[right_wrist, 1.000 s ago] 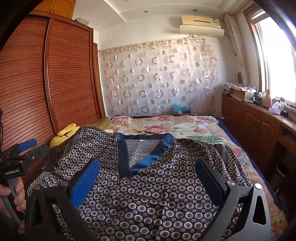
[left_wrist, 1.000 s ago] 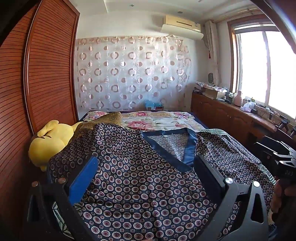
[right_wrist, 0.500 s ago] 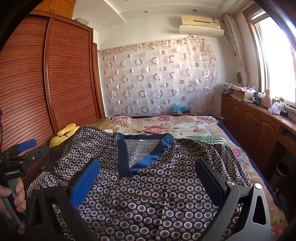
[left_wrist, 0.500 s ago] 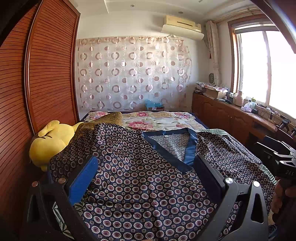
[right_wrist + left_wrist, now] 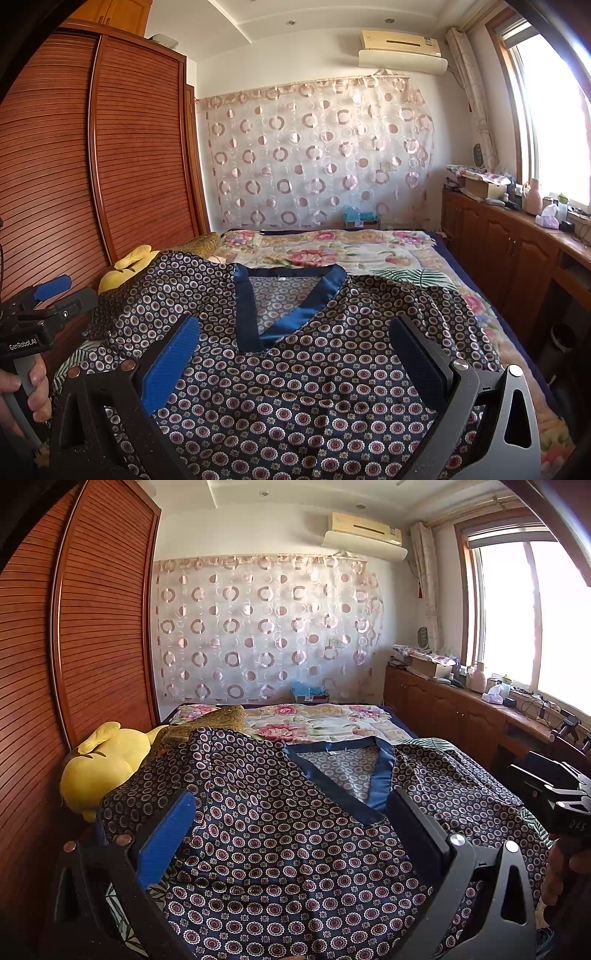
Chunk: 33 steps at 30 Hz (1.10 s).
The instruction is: Fold small clothes
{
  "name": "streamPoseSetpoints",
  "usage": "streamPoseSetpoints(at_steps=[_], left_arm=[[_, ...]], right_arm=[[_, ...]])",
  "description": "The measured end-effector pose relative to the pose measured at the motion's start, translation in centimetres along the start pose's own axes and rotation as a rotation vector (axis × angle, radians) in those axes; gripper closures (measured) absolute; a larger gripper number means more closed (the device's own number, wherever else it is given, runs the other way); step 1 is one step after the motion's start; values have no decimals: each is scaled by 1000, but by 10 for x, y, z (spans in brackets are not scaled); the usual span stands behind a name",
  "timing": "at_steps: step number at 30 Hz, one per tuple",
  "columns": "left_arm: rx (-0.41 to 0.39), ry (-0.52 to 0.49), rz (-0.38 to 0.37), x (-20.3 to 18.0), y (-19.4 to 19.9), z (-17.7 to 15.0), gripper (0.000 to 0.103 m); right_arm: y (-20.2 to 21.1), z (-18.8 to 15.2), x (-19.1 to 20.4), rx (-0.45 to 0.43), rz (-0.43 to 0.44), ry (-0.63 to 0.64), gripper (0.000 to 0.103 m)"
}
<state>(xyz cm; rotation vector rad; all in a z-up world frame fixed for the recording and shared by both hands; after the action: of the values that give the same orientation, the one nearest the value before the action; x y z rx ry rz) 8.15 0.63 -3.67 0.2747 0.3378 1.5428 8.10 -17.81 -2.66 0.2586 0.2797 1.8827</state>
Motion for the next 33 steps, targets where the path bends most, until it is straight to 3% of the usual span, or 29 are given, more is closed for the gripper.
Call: streamPoseSetpoints(at_steps=[33], left_arm=[[-15,-1,11,-2,13,11,0]], right_arm=[[3,-1,0,1,-1,-2,1]])
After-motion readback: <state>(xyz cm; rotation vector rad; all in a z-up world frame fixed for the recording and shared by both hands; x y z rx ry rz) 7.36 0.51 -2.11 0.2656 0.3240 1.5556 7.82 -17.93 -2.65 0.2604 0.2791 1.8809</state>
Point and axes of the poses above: each gripper's, at about its wrist camera, not at the fingertips, and y roughly against the way its jaws point, x to its left, z to its top, the point moved 9 cm from there along -y, roughly the way its jaws point, and after that the axes turned 1 degree about -z, right-handed, at the moved point
